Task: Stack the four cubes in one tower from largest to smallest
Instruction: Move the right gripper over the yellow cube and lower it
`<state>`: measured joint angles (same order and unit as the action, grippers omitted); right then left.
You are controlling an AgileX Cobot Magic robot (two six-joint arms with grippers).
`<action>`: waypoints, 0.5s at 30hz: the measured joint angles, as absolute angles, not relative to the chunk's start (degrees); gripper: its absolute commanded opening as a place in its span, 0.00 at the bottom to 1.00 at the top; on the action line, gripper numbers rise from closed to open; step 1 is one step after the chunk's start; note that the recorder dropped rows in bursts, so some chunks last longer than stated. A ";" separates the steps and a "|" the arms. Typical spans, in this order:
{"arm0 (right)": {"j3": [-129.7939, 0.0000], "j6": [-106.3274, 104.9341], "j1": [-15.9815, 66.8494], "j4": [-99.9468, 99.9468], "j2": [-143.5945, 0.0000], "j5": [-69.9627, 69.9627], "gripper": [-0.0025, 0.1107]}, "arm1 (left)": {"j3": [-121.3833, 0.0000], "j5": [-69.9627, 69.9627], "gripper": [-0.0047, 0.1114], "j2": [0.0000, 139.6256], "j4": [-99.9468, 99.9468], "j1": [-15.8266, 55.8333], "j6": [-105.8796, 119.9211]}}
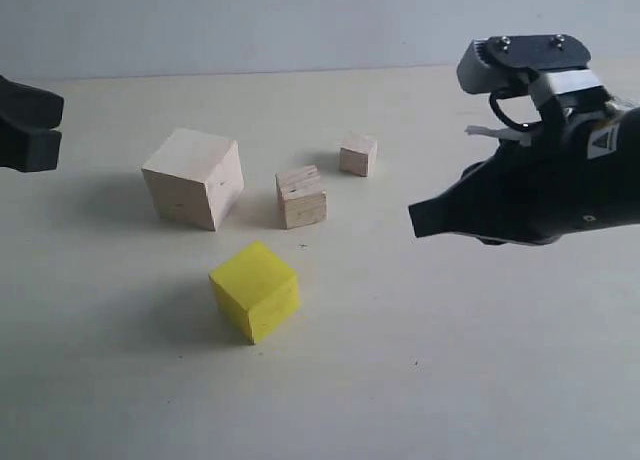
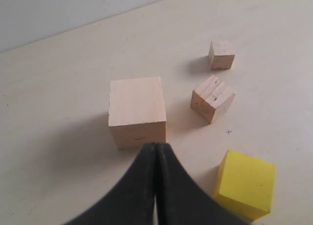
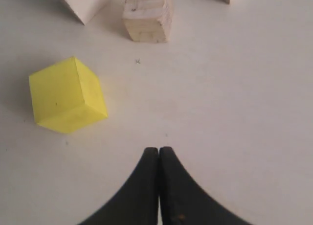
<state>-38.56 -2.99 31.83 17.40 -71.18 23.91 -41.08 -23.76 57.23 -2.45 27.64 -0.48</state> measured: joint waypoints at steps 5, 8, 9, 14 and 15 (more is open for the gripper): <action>-38.56 -2.37 31.92 24.23 -71.67 18.98 0.02 | -41.17 -24.33 0.04 57.23 -2.45 27.64 -0.48; -39.38 -5.18 31.92 27.88 -72.24 17.75 0.02 | -41.17 -26.33 0.04 57.23 -2.45 27.64 -0.48; -40.37 -7.02 31.92 28.63 -72.70 18.12 0.02 | -41.17 -27.18 0.04 57.23 -2.45 27.64 -0.48; -49.29 -18.76 33.24 30.73 -76.52 24.57 0.07 | -41.17 -30.64 0.04 57.23 -2.45 27.64 -0.48; -51.66 -20.85 34.02 30.96 -77.60 26.66 0.09 | -41.17 -31.00 0.04 57.23 -2.45 27.64 -0.48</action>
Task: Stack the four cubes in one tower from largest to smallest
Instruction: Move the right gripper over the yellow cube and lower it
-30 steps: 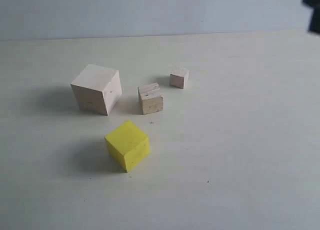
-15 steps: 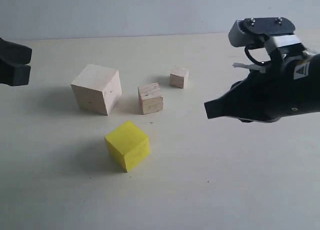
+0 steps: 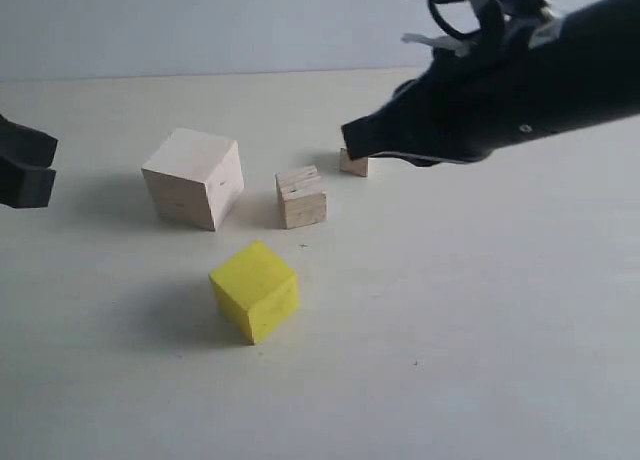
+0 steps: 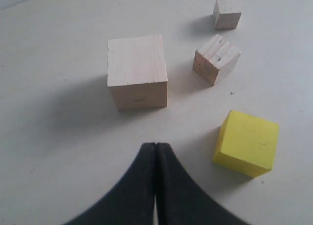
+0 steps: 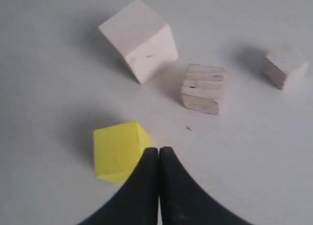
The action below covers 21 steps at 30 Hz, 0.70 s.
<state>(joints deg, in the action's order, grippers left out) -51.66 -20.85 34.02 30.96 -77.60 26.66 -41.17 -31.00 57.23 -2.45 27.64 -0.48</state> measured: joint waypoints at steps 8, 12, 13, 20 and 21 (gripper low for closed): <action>-66.23 -25.07 38.87 29.40 -89.00 41.00 0.50 | -41.17 -35.67 0.04 57.23 -3.21 27.64 -0.48; -71.89 -24.48 41.05 26.30 -95.44 46.37 0.66 | -41.17 -38.72 0.04 57.23 -3.95 27.64 -0.48; -73.07 -23.73 41.47 25.67 -96.67 47.52 0.67 | -41.17 -39.16 0.04 57.23 -3.95 27.64 -0.48; -78.28 -14.71 44.56 18.21 -105.63 52.87 0.67 | -41.17 -40.81 0.04 57.23 -4.08 27.64 -0.48; -78.85 -13.78 45.06 17.49 -106.72 52.93 0.67 | -41.17 -40.81 0.04 57.23 -4.08 27.64 -0.48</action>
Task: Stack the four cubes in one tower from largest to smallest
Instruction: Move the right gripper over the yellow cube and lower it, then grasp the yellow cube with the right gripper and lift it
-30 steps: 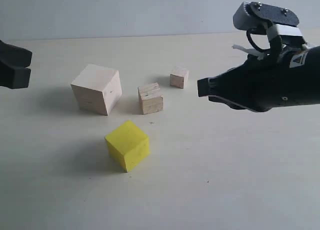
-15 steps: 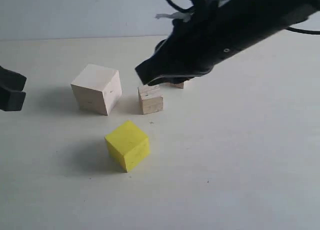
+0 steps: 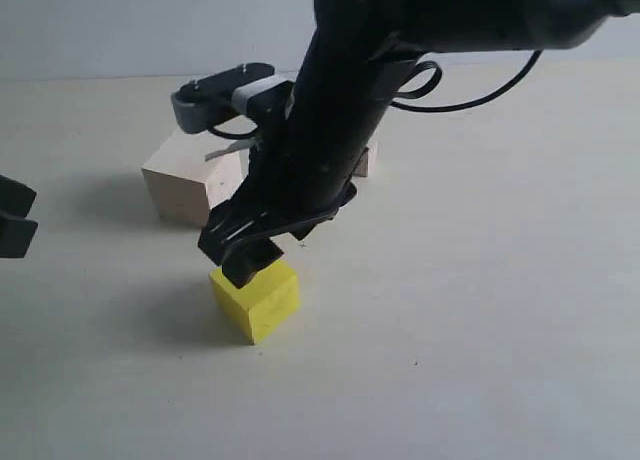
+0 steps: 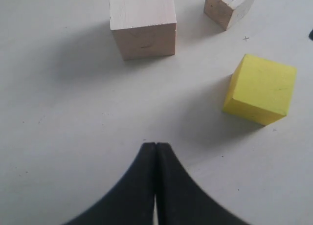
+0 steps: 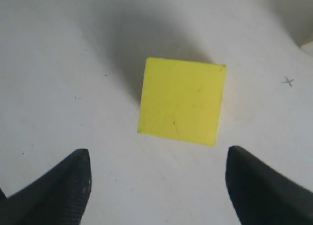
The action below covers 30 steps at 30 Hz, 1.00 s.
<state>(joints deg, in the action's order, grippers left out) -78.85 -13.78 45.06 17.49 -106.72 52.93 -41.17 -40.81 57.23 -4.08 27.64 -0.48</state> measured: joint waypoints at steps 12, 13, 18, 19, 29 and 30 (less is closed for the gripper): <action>-85.06 -9.98 46.65 12.70 -115.69 53.65 0.73 | -41.17 -40.81 0.04 57.23 -4.93 27.64 -0.48; -85.06 -9.48 46.65 12.45 -116.27 53.51 0.73 | -41.17 -40.81 0.04 57.23 -5.04 27.64 -0.48; -85.35 -7.22 46.65 11.94 -119.07 51.49 0.73 | -41.17 -40.81 0.04 57.23 -5.14 27.64 -0.48; -85.35 -6.49 46.65 11.81 -119.64 51.24 0.71 | -41.17 -40.81 0.04 57.23 -5.14 27.64 -0.48; -88.65 -2.09 46.65 5.65 -119.43 55.77 0.02 | -41.17 -40.81 0.04 57.23 -5.14 27.64 -0.48; -89.97 -1.97 46.65 4.75 -118.94 57.03 0.02 | -41.17 -40.81 0.04 57.23 -5.14 27.64 -0.48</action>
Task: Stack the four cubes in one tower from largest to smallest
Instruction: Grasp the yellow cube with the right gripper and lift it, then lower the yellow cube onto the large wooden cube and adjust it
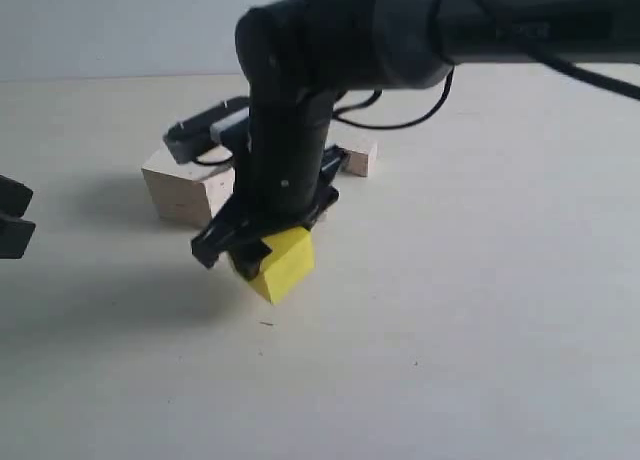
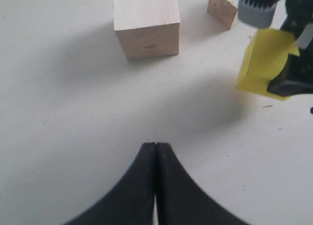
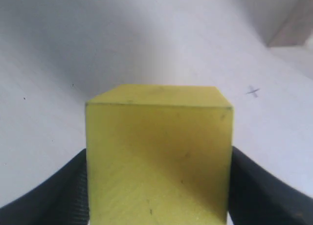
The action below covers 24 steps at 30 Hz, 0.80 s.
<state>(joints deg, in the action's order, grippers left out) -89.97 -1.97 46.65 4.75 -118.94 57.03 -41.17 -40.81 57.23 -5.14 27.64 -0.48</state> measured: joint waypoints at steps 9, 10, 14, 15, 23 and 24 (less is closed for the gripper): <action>-106.15 -16.69 46.28 -1.23 -117.60 63.16 0.02 | -41.17 -41.88 0.04 57.23 -5.14 27.64 -0.48; -107.12 -17.93 45.95 -0.80 -117.60 63.05 0.02 | -41.17 -42.22 0.04 57.23 -5.14 27.64 -0.48; -112.58 -23.85 44.13 0.00 -119.41 63.07 0.02 | -41.17 -44.39 0.04 57.23 -5.14 27.64 -0.48; -114.07 -25.02 43.77 0.00 -120.28 63.29 0.02 | -41.17 -44.96 0.04 57.23 -5.14 27.64 -0.48; -125.58 -32.78 41.28 8.40 -128.56 68.88 0.02 | -41.17 -47.38 0.04 57.23 -4.71 27.64 -0.48; -126.62 -33.18 41.28 8.51 -129.32 69.05 0.02 | -41.17 -47.51 0.04 57.23 -4.54 27.64 -0.48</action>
<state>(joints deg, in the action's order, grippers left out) -126.62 -33.18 41.28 8.51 -129.32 69.05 -41.17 -47.51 57.23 -4.54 27.64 -0.48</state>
